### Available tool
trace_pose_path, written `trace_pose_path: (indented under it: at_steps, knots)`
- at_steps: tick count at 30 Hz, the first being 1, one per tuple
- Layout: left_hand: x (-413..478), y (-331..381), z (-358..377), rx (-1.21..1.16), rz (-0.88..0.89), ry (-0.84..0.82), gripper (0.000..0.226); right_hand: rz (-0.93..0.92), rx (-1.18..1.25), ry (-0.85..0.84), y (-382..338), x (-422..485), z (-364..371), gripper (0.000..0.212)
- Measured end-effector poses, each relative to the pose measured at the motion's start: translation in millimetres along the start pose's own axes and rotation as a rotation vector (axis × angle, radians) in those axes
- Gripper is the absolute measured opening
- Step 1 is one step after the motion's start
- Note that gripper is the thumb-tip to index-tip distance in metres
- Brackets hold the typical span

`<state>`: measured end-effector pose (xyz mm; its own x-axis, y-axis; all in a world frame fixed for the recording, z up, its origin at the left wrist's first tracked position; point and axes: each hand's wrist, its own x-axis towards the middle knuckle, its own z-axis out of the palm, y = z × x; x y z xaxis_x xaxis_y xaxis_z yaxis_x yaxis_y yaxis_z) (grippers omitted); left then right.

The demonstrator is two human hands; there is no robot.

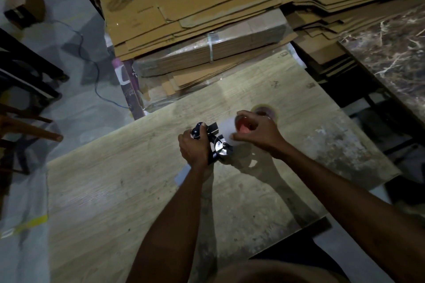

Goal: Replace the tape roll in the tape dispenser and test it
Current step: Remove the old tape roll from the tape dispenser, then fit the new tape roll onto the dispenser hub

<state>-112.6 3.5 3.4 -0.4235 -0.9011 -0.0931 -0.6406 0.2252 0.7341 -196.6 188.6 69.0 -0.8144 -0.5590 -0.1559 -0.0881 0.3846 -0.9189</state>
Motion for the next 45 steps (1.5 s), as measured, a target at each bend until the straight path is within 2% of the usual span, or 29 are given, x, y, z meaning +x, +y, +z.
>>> trace_pose_path:
  at_steps: [2, 4, 6, 8, 10, 12, 15, 17, 21, 24, 26, 33, 35, 38, 41, 45]
  knots:
    - [0.4, -1.7, 1.1, 0.0, 0.001, 0.004, 0.055, 0.168, 0.287, 0.028, 11.2, -2.2, -10.7, 0.051]
    - [1.9, -3.6, 1.8, 0.008, -0.011, -0.009, 0.057, 0.217, 0.355, 0.138, 19.5, -4.7, -23.6, 0.049]
    - [2.6, -4.0, 2.3, 0.019, -0.015, -0.02, 0.06, 0.167, 0.14, 0.289, 29.3, -9.9, -41.6, 0.056]
    - [3.6, -5.2, 2.8, 0.021, -0.008, -0.028, 0.06, 0.144, -0.107, 0.423, 45.2, -16.7, -61.1, 0.076]
    - [3.5, -6.4, 3.1, 0.014, -0.011, -0.037, 0.059, 0.115, -0.216, 0.525, 63.9, -24.2, -76.7, 0.088]
    - [3.3, -6.9, 4.0, 0.001, -0.01, -0.043, 0.057, 0.065, -0.298, 0.591, 80.8, -31.3, -85.5, 0.085]
    - [3.0, -5.9, 6.0, 0.01, -0.016, -0.034, 0.055, -0.032, -0.437, 0.661, 101.3, -36.9, -89.8, 0.065]
    - [3.5, -5.8, 8.8, 0.015, -0.055, -0.012, 0.058, -0.037, -0.497, 0.689, 113.2, -35.9, -92.0, 0.062]
    - [7.0, -6.8, 13.8, -0.011, -0.176, 0.018, 0.06, 0.077, -0.529, 0.663, 131.2, -38.4, -90.7, 0.071]
    - [8.1, -7.5, 14.6, 0.005, -0.19, 0.019, 0.06, 0.137, -0.58, 0.463, 145.5, -41.3, -88.4, 0.073]
    - [8.5, -9.2, 14.9, 0.016, -0.181, 0.015, 0.061, 0.144, -0.582, 0.398, 150.9, -41.9, -91.3, 0.074]
    - [11.2, -12.1, 12.4, 0.046, -0.15, 0.005, 0.063, 0.197, -0.644, 0.453, 142.4, -49.4, -86.6, 0.105]
    - [10.4, -11.5, 12.3, 0.054, -0.14, -0.006, 0.065, 0.175, -0.675, 0.486, 136.1, -50.1, -84.3, 0.105]
    - [8.4, -10.8, 10.9, 0.057, -0.124, -0.027, 0.065, 0.049, -0.68, 0.493, 119.2, -40.1, -79.7, 0.097]
    - [7.6, -9.3, 7.8, 0.065, -0.101, -0.055, 0.063, -0.062, -0.671, 0.384, 96.1, -21.4, -73.2, 0.095]
    - [10.0, -10.3, 4.7, 0.046, -0.104, -0.105, 0.066, -0.064, -0.605, 0.209, 71.5, 8.3, -59.6, 0.103]
